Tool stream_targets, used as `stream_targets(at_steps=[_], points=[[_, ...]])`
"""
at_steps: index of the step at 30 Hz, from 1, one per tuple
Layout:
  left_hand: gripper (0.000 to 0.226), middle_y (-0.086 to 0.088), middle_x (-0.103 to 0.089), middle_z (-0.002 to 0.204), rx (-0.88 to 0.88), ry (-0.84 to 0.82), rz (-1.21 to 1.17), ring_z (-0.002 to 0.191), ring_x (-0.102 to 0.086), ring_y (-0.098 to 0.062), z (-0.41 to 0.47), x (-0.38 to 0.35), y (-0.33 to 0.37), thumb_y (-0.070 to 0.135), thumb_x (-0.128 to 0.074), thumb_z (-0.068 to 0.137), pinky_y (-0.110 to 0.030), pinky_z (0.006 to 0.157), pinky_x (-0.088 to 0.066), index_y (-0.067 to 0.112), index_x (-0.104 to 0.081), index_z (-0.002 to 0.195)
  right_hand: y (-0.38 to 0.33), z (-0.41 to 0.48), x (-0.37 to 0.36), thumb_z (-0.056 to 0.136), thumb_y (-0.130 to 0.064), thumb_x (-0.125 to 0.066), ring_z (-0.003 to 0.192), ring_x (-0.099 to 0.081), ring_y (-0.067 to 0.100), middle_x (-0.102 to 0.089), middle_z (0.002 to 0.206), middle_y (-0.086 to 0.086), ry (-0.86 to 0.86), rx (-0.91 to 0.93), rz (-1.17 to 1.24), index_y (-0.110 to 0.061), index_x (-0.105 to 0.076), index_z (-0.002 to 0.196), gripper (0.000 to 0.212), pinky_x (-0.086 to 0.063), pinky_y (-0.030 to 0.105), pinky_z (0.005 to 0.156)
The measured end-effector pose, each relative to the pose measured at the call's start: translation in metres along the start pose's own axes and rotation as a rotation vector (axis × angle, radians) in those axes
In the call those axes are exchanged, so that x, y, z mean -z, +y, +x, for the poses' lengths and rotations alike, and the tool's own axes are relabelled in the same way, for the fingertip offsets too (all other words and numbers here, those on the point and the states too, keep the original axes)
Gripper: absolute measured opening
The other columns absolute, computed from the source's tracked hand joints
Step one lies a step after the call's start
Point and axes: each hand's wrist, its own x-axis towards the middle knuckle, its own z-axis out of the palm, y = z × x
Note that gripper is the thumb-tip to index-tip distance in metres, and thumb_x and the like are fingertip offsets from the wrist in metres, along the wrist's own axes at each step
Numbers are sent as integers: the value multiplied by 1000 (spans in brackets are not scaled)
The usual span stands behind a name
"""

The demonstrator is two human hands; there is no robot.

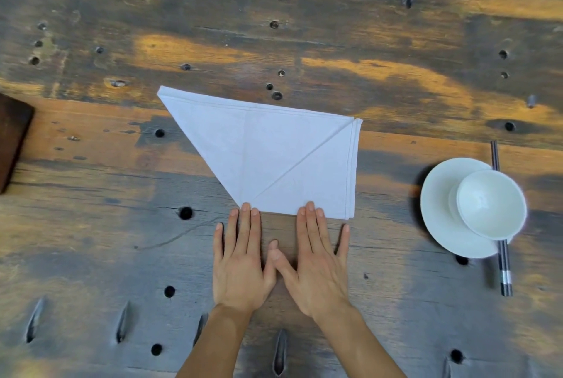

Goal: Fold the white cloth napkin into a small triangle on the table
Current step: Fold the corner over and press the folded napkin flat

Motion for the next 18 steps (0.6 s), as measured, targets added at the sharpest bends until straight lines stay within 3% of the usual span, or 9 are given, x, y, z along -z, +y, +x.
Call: stream_targets(at_steps=[8, 18], points=[[70, -8, -21, 170, 21, -9, -17, 159, -12, -23, -1, 1, 1, 49, -33, 104, -50, 128, -10, 9, -25, 161, 29, -10, 10, 95, -79, -4, 153, 21, 9, 19, 168, -5, -3, -51, -46, -19, 12, 159, 90, 14, 58, 121], [70, -6, -18, 171, 16, -20, -19, 159, -14, -24, 0, 2, 1, 49, -31, 105, -53, 127, -14, 9, -24, 162, 29, -13, 14, 96, -78, -4, 155, 12, 12, 9, 169, -2, 30, -59, -63, -16, 2, 161, 90, 12, 59, 121]])
